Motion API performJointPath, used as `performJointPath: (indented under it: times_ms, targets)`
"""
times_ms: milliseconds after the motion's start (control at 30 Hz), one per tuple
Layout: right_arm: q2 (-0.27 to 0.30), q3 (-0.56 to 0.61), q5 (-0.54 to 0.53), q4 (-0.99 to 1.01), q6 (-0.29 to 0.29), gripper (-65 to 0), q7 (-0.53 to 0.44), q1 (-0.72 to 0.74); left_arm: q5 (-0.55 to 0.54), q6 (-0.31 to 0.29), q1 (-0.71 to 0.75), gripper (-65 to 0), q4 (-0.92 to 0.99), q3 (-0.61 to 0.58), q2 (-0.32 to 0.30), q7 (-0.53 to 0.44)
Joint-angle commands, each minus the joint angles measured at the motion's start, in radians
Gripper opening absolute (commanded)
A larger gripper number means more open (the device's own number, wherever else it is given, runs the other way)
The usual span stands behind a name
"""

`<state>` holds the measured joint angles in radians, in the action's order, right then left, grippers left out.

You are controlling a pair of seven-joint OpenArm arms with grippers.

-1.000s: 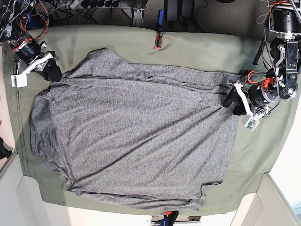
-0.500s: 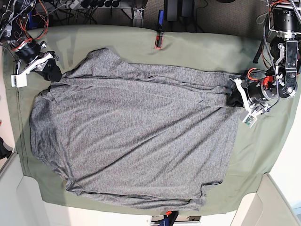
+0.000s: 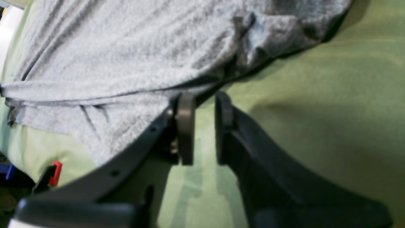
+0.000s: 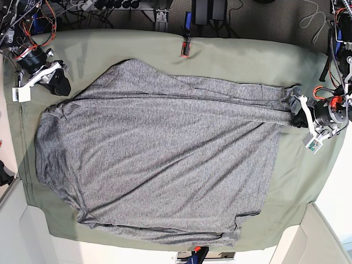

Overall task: Fold the T-shirt properly
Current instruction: 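Pull the shirt edge outward with the left gripper while right holds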

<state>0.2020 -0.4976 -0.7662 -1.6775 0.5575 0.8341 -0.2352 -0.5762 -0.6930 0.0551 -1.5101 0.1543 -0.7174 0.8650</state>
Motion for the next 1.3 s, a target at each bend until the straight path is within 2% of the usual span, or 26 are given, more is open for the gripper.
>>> performJointPath:
  times_ms: [0, 233, 267, 333, 400, 433, 500, 600, 667, 767, 900, 1000, 1133, 1267]
  targets:
    - [0.011, -0.005, -0.019, -0.017, 0.006, -53.1, -0.025, 0.007, -0.007, -0.005, -0.008, -65.0, -0.015, 0.009, -0.025, -0.007]
    - [0.011, -0.005, -0.019, -0.017, 0.006, -53.1, -0.023, 0.007, 0.021, -0.005, 0.033, -65.0, -0.013, 0.009, -0.026, -0.003]
    - [0.011, -0.005, -0.019, -0.017, 0.006, -53.1, -0.023, 0.007, 0.02, -0.005, 0.041, -61.1, -0.013, 0.009, -0.026, 0.0]
    - [0.011, -0.005, -0.02, -0.017, 0.006, -53.0, -0.023, 0.007, 0.019, -0.005, 0.055, -48.7, -0.013, 0.009, -0.026, 0.011]
    - [0.011, -0.005, -0.026, -0.017, 0.006, -53.0, -0.019, 0.007, 0.019, 0.078, 0.062, -40.7, -0.013, 0.009, -0.026, 0.033]
    - [0.011, -0.005, -0.029, -0.017, 0.006, -53.0, -0.013, 0.007, 0.019, 0.106, 0.062, -39.7, -0.013, 0.009, -0.026, 0.047]
    - [0.011, -0.005, -0.047, -0.017, 0.007, -50.2, -0.003, 0.004, 0.011, 0.126, 0.062, -39.6, -0.013, 0.009, -0.03, 0.06]
    - [0.01, -0.005, -0.068, -0.017, 0.006, -40.1, 0.001, -0.005, -0.051, 0.125, 0.062, -39.6, -0.013, 0.009, -0.036, 0.076]
    - [0.006, -0.005, -0.073, -0.017, 0.006, -36.5, 0.003, -0.013, -0.109, 0.115, 0.062, -39.6, -0.013, 0.009, -0.042, 0.114]
    - [-0.018, -0.002, -0.095, -0.017, 0.007, -36.3, 0.008, -0.021, -0.146, 0.081, 0.065, -39.6, -0.013, 0.011, -0.049, 0.134]
    - [-0.062, 0.024, -0.093, -0.017, 0.007, -36.3, 0.007, -0.023, -0.187, 0.077, 0.068, -39.6, -0.013, 0.065, -0.047, 0.134]
    - [-0.089, 0.06, -0.051, -0.017, 0.001, -36.3, -0.018, -0.023, -0.222, 0.052, 0.077, -39.6, -0.013, 0.126, -0.047, 0.135]
    - [-0.1, 0.077, -0.014, -0.017, -0.02, -36.3, -0.029, -0.023, -0.238, 0.048, 0.124, -39.6, -0.004, 0.182, -0.047, 0.133]
    - [-0.1, 0.077, 0.004, -0.017, -0.023, -36.3, -0.03, -0.023, -0.243, 0.048, 0.148, -39.6, 0.065, 0.187, -0.033, 0.133]
